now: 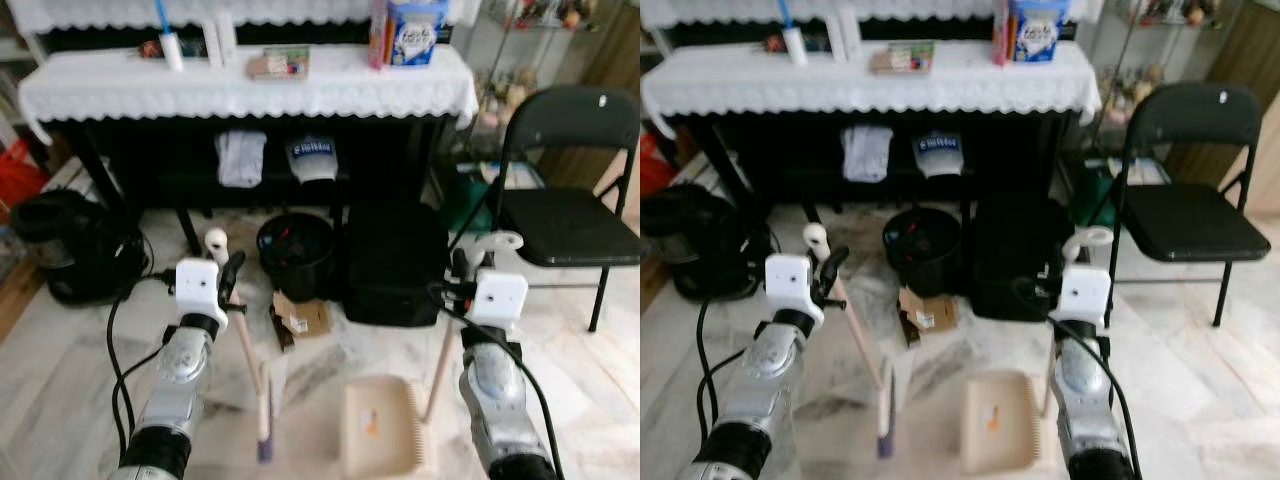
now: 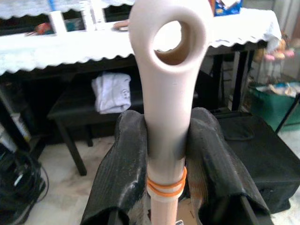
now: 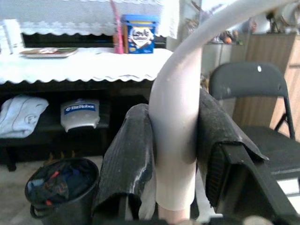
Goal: Sweep floor
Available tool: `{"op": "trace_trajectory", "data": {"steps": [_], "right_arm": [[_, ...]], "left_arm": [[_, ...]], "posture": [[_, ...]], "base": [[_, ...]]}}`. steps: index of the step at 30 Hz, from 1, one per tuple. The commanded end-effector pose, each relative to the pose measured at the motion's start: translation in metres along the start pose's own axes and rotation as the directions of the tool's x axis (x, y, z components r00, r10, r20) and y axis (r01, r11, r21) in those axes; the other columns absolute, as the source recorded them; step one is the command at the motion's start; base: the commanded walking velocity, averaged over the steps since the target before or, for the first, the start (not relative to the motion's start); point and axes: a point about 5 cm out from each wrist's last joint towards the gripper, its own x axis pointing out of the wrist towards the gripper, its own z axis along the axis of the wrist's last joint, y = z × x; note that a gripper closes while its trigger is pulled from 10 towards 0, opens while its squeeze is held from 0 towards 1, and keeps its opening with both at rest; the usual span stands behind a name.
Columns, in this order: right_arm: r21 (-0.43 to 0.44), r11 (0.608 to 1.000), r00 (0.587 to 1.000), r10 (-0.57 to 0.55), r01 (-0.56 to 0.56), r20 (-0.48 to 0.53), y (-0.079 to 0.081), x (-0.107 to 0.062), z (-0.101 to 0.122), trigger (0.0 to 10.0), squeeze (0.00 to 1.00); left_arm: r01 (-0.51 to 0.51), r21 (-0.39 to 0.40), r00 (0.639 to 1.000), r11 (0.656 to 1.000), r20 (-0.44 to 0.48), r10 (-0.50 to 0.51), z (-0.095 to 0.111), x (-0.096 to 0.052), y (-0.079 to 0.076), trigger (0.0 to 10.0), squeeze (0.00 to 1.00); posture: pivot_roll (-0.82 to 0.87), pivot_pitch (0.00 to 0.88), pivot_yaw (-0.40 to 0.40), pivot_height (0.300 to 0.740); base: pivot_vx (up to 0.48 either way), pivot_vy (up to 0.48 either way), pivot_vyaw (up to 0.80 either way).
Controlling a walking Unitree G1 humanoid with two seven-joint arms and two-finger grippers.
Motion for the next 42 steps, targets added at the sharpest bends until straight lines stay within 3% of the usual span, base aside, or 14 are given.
{"op": "trace_trajectory", "data": {"steps": [1, 27, 36, 42], "right_arm": [[0.004, 1.0, 0.999, -0.023, 0.023, 0.041, -0.005, 0.004, 0.009, 10.0, 0.0], [0.006, 1.0, 0.999, -0.022, 0.022, 0.036, -0.005, 0.003, 0.007, 10.0, 0.0], [0.004, 1.0, 0.999, -0.024, 0.024, 0.033, -0.005, 0.003, 0.007, 10.0, 0.0], [0.006, 1.0, 0.999, -0.023, 0.023, 0.033, -0.005, 0.003, 0.007, 10.0, 0.0]], "left_arm": [[0.013, 0.011, 0.998, 1.0, 0.056, -0.014, 0.012, 0.006, -0.002, 10.0, 0.0], [-0.006, 0.018, 0.997, 1.0, 0.076, 0.005, 0.017, 0.008, 0.0, 10.0, 0.0], [-0.082, 0.042, 0.987, 0.996, 0.14, 0.076, 0.034, 0.015, 0.013, 10.0, 0.0], [-0.077, 0.018, 0.977, 0.997, 0.2, 0.072, 0.049, 0.02, 0.015, 10.0, 0.0]], "posture": [[-0.07, 0.0, 0.046, 0.74], [-0.06, 0.0, 0.047, 0.74], [-0.06, 0.0, 0.05, 0.74], [-0.06, 0.0, 0.049, 0.74]], "base": [[0.349, 0.0, 0.0], [0.347, 0.0, 0.0], [0.119, 0.0, 0.0], [0.0, 0.0, 0.0]]}}
